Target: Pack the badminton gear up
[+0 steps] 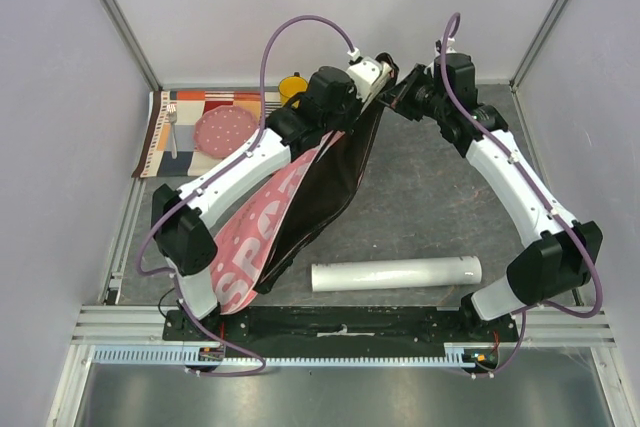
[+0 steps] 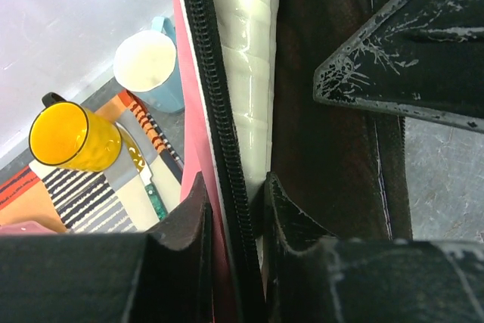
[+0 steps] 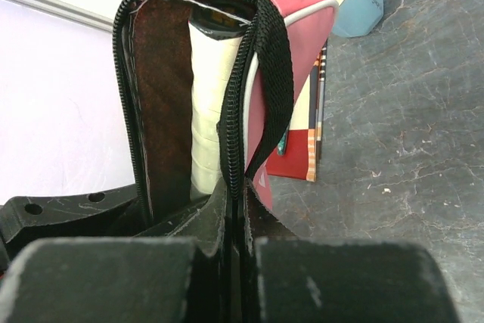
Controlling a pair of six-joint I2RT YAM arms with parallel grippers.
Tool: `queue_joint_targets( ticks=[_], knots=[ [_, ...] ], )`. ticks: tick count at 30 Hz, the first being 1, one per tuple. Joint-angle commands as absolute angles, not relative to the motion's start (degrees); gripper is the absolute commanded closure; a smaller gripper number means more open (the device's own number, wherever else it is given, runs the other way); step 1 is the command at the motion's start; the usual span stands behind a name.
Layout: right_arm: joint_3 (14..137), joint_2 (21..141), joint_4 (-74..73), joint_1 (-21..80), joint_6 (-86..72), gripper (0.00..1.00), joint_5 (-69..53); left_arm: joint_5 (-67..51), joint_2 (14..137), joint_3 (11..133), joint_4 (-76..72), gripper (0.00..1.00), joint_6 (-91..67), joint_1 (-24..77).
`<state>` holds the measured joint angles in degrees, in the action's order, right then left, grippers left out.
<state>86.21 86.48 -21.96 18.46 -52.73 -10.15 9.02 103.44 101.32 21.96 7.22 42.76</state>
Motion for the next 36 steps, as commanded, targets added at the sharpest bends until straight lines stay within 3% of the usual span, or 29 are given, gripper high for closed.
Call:
queue_joint_targets(
  ticks=[1,2,3,7,8,11,20,24,26,30,36],
  knots=[
    [90.4,83.2,-19.2,19.0,-55.1,1.00,-11.2,11.7,106.5,105.7,24.8,0.98,7.7,40.3],
    [89.9,83.6,-19.4,18.9,-56.1,1.00,-10.9,11.7,106.8,107.2,25.5,0.90,7.1,40.0],
    [89.3,83.3,-19.5,18.3,-56.9,1.00,-10.8,11.6,107.0,107.9,27.6,0.67,6.2,40.0],
    [86.3,81.5,-19.4,15.7,-62.4,1.00,-8.2,7.4,105.9,110.0,32.9,0.44,4.2,39.2],
    [85.4,81.4,-19.4,15.0,-64.8,1.00,-8.2,6.5,105.2,110.7,34.1,0.25,3.6,39.0],
    [84.4,82.7,-19.2,11.6,-69.9,1.00,-9.4,0.2,100.3,107.9,37.1,0.01,0.5,38.2],
    [85.3,90.3,-17.0,6.1,-76.7,1.00,-11.6,-14.6,72.9,83.6,36.0,0.00,-4.6,35.0],
    [84.1,93.3,-17.0,3.4,-80.7,1.00,-12.8,-13.0,62.4,72.3,35.9,0.02,-2.9,34.9],
    [83.8,94.0,-17.4,2.5,-81.8,1.00,-12.7,-11.9,58.4,62.8,31.7,0.10,-1.3,35.3],
    [83.9,95.4,-19.0,1.2,-84.2,1.00,-13.8,-6.3,53.1,54.3,32.1,0.18,3.9,39.5],
    [86.4,97.9,-22.0,-1.8,-86.0,1.00,-13.7,2.7,54.0,51.5,36.0,0.11,7.1,51.6]
  ],
)
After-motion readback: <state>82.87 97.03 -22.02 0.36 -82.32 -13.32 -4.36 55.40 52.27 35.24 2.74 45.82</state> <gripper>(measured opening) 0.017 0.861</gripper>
